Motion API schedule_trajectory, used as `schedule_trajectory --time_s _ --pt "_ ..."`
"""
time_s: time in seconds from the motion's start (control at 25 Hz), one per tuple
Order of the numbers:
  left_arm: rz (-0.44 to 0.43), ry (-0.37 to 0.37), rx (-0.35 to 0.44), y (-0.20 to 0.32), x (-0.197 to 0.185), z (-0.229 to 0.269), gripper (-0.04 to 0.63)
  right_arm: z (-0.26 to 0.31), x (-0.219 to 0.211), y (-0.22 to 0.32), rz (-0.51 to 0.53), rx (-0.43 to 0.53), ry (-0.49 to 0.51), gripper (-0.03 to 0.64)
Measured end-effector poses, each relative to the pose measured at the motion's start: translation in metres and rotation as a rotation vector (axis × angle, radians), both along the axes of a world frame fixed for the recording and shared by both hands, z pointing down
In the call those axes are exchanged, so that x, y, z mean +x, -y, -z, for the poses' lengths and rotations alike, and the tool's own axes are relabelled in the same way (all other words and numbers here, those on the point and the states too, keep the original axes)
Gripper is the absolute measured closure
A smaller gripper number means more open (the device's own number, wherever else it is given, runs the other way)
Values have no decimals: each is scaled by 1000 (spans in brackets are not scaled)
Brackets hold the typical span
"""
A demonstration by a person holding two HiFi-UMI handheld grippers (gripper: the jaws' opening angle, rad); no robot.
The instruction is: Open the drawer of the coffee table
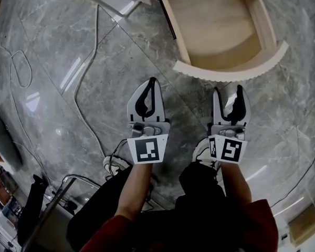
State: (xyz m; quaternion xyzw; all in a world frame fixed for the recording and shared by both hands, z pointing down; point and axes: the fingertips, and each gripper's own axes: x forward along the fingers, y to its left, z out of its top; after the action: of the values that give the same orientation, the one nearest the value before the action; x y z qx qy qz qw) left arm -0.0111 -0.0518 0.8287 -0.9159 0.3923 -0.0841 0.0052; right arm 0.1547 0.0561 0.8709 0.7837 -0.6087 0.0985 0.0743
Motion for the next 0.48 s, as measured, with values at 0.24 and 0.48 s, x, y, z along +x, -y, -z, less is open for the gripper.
schedule_trajectory --time_s 0.24,0.48 --pt "5 -12 11 2 -3 2 581 1 -4 2 11 5 5 327" --pt "2 1 23 8 -5 11 581 13 -10 6 22 16 -4 327"
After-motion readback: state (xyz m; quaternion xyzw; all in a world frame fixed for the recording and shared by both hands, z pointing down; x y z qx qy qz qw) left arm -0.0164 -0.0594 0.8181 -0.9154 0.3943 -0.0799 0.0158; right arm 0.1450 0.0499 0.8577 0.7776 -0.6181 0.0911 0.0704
